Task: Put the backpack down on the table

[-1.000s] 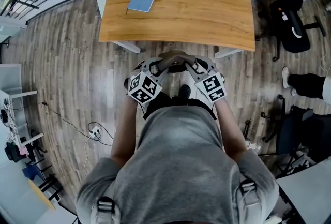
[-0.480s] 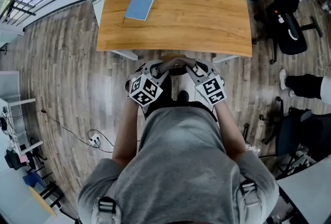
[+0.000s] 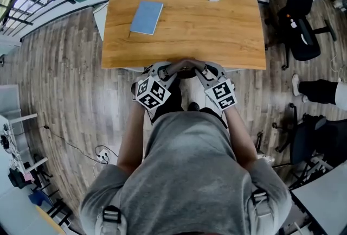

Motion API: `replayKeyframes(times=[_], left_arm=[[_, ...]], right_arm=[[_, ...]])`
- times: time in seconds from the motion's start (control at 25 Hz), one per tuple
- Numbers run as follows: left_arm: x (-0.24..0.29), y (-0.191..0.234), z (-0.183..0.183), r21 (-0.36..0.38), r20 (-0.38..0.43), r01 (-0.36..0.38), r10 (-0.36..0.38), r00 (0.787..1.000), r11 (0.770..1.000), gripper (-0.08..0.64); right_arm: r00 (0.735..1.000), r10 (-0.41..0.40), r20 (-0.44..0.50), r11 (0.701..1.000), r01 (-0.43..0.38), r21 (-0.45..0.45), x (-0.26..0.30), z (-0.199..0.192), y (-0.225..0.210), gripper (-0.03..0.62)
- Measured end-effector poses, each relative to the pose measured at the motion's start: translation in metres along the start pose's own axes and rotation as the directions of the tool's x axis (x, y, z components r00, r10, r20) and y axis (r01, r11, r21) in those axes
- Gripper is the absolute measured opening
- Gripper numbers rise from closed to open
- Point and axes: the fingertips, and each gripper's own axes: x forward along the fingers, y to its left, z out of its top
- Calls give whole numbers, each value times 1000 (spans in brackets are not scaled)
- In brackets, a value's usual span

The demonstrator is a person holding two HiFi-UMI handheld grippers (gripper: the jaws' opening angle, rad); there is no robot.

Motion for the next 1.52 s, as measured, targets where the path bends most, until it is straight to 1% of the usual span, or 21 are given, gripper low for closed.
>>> replayKeyframes(times=[0.2,0.4,0.6,0.96,1.28,1.52], left_arm=[[3,37,-3,14,-2,17,-16,1000,1000,121],[8,77,-10,7,6,29,-29,1000,1000,121],[13,103,-8,26,11,48,-48,999,999,121],[27,133,-8,48,21,88,-89,996,995,121],[43,148,-6,72,24,133,-135,991,989,121],[53,159,-10,81,27,153,-156,987,985,124]], right_arm=[[1000,-15,-4,1000,15,13,28,18,-13,118],[999,-34,-15,999,34,9,59,38,-25,118],[998,-55,-25,998,55,20,75,50,-38,118],[995,-91,-41,995,92,36,96,59,-57,118],[990,-124,-62,991,127,51,107,57,-73,120],[987,-141,-80,988,145,49,118,57,-81,120]])
